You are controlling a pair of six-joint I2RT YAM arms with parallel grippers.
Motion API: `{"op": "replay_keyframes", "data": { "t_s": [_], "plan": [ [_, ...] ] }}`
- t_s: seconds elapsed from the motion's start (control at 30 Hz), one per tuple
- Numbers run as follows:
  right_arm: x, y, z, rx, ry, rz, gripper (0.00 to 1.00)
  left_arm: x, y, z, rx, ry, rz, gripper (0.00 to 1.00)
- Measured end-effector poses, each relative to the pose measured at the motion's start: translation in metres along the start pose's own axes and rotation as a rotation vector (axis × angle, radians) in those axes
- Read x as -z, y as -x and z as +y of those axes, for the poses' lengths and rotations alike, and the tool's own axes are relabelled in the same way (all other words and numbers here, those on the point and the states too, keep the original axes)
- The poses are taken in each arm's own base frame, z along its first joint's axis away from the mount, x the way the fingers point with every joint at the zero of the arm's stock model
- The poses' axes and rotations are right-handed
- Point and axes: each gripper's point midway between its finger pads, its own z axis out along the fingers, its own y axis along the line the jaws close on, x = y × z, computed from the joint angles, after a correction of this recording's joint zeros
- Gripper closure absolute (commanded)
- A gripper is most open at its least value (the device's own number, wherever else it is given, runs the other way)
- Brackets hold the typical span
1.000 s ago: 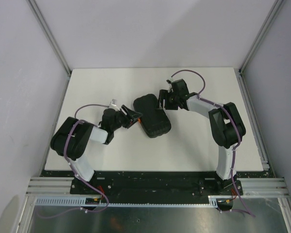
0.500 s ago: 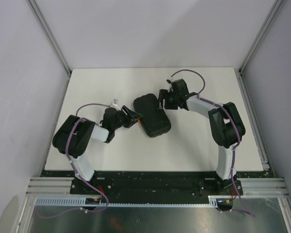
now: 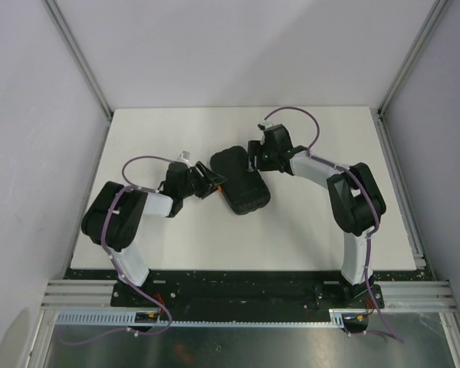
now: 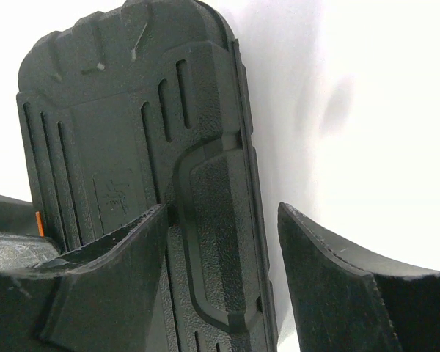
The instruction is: Pack the tool kit
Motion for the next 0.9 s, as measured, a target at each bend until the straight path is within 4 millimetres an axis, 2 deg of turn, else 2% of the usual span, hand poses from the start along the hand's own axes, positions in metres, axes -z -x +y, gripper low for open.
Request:
{"op": "replay_keyframes", "data": {
  "t_s": [0.37,0.7,0.9],
  "plan": [
    [-0.0023,0.0009,0.0006,0.092,-0.120,-0.049,0.35,-0.0023,0.0023,-0.0002,-0.019,0.135,0.066,0.69],
    [-0.0023,0.0001,0.0054,0.119,-0.158,-0.068,0.37,-0.0003,0.0028,-0.0018,-0.015,0.259,0.119,0.96],
    [-0.0029,-0.0003,0.0064,0.118,-0.162,-0.071,0.38,0.0020,0.0030,-0.0024,-0.010,0.294,0.130,1.00]
  ]
}}
